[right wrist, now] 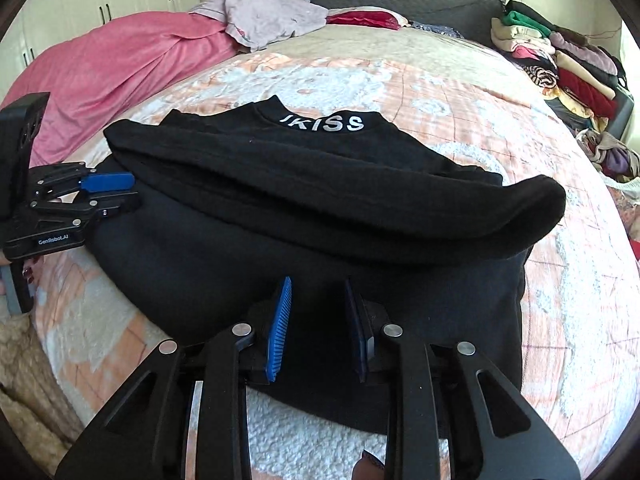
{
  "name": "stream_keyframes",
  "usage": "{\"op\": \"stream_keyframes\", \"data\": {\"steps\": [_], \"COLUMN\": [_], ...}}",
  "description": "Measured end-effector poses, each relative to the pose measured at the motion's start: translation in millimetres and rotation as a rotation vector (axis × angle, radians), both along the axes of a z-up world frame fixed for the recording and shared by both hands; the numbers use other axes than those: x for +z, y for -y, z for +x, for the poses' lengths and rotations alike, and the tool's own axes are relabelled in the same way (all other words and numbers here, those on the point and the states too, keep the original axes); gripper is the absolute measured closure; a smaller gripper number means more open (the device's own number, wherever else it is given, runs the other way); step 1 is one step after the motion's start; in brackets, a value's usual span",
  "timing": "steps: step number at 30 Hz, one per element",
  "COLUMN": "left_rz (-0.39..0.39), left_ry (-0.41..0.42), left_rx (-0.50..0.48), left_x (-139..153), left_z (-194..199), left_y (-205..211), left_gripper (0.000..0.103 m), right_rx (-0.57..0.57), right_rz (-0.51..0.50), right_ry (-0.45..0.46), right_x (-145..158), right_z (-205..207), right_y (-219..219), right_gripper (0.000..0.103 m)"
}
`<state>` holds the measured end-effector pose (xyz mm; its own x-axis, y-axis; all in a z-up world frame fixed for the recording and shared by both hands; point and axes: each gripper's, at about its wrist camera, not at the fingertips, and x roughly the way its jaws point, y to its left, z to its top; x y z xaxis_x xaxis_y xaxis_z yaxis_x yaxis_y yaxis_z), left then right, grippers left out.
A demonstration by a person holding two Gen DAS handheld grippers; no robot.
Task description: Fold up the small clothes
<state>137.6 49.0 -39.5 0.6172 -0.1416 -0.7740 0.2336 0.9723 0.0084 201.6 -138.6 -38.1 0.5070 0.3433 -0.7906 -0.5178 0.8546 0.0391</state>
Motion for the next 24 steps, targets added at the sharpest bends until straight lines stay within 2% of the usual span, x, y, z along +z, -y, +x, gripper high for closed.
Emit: {"op": "stream_keyframes", "data": {"steps": [2,5,16,24], "left_rz": [-0.006,-0.022,-0.052,-0.124], "left_ry": [-0.001,-0.007,0.014,0.042], "left_rx": [0.013,0.017,0.046,0.155], "left_x": [-1,-1,5,17], "left_z": [4,12,45,68], "left_y": [-4,-8,-17,-52], "left_gripper": [0.066,0.064,0.064,0.064], "right_rx": [-0.003,-0.013,-0.085,-0.170], "right_rz": [0.001,0.012,0.043,0.048], "right_ry": [0.000,-0.004,0.005,0.050], "right_x": [-1,-2,1,10], "right_z": [5,15,52,86], "right_y": [-1,-1,0,12], "right_gripper": [0.077,0.075,0.075,0.073]}}
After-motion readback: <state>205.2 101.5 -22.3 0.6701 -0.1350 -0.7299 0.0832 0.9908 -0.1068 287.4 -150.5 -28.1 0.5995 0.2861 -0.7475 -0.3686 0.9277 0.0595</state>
